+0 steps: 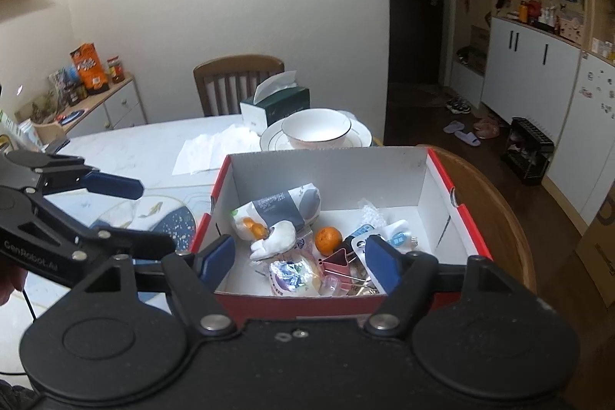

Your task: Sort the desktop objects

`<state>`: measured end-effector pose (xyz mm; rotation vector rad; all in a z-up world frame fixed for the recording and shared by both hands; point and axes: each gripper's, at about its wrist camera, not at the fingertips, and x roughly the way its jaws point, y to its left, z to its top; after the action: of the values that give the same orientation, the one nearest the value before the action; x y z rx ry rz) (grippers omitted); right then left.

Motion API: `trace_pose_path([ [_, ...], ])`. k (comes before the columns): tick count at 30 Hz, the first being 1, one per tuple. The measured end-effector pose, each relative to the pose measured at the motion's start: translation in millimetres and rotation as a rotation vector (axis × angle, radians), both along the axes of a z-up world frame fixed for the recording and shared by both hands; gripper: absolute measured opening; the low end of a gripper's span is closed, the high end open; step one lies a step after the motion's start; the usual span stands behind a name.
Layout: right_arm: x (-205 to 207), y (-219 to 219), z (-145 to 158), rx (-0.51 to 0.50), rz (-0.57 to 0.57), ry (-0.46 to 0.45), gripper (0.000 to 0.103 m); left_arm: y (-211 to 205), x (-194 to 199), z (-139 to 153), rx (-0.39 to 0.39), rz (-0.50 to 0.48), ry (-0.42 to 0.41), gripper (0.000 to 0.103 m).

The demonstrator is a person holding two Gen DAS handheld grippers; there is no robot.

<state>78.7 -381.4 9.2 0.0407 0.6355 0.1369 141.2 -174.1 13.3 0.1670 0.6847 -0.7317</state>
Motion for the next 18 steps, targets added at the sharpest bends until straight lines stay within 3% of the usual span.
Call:
trace_pose_path([
  [7, -22.5, 17.9, 2.1, -0.015, -0.035, -0.042, 0.075, 19.7, -11.4, 0.6, -0.013, 0.014, 0.000, 0.103],
  [18, -48.5, 28.9, 0.2, -0.003, -0.102, -0.035, 0.075, 31.8, -29.4, 9.5, -0.038, -0.011, -0.035, 0.103],
])
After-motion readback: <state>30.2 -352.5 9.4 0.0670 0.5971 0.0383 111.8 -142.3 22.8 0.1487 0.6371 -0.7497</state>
